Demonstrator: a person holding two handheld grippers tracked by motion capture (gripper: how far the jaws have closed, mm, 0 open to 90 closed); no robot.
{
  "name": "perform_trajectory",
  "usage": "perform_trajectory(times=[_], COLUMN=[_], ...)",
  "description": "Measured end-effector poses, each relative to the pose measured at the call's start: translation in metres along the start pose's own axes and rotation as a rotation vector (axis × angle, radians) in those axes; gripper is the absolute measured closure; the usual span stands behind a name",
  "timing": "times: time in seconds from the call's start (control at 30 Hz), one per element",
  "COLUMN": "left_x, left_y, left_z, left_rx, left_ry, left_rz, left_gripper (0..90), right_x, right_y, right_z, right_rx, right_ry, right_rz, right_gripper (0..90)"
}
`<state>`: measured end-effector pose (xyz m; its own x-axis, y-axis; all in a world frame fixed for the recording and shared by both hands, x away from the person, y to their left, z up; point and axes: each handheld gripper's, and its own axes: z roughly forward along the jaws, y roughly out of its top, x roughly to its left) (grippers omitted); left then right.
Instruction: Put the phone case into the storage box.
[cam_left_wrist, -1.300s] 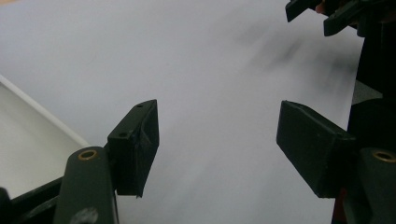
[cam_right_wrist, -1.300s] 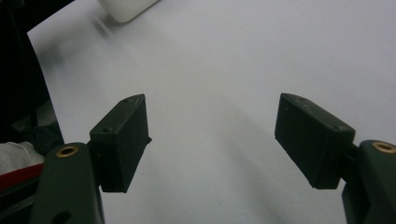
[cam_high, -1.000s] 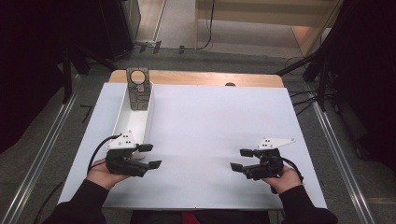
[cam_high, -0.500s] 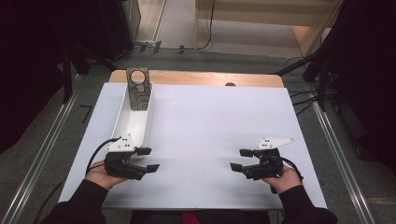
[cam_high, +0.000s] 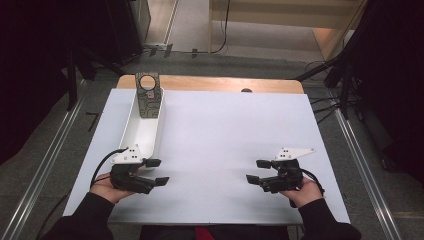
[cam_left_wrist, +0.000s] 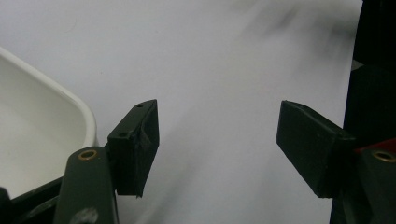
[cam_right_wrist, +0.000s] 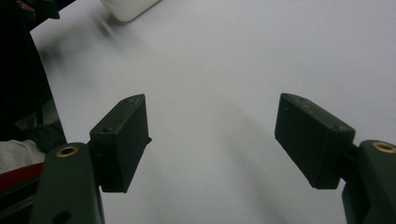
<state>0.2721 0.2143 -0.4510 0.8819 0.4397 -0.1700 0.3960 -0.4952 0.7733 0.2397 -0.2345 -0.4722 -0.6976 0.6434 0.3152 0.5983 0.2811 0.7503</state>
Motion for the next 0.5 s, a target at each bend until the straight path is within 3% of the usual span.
perform_trajectory(times=[0.5], left_x=[0.0005], left_y=[0.0002], left_z=[-0.0007], left_rx=[0.001], left_ry=[-0.014], left_rz=[-0.001], left_gripper=[29.9], right_x=[0.0001], right_y=[0.0000], right_z=[0.0006], right_rx=[0.002], right_ry=[0.006], right_rz=[-0.003], right_gripper=[25.2])
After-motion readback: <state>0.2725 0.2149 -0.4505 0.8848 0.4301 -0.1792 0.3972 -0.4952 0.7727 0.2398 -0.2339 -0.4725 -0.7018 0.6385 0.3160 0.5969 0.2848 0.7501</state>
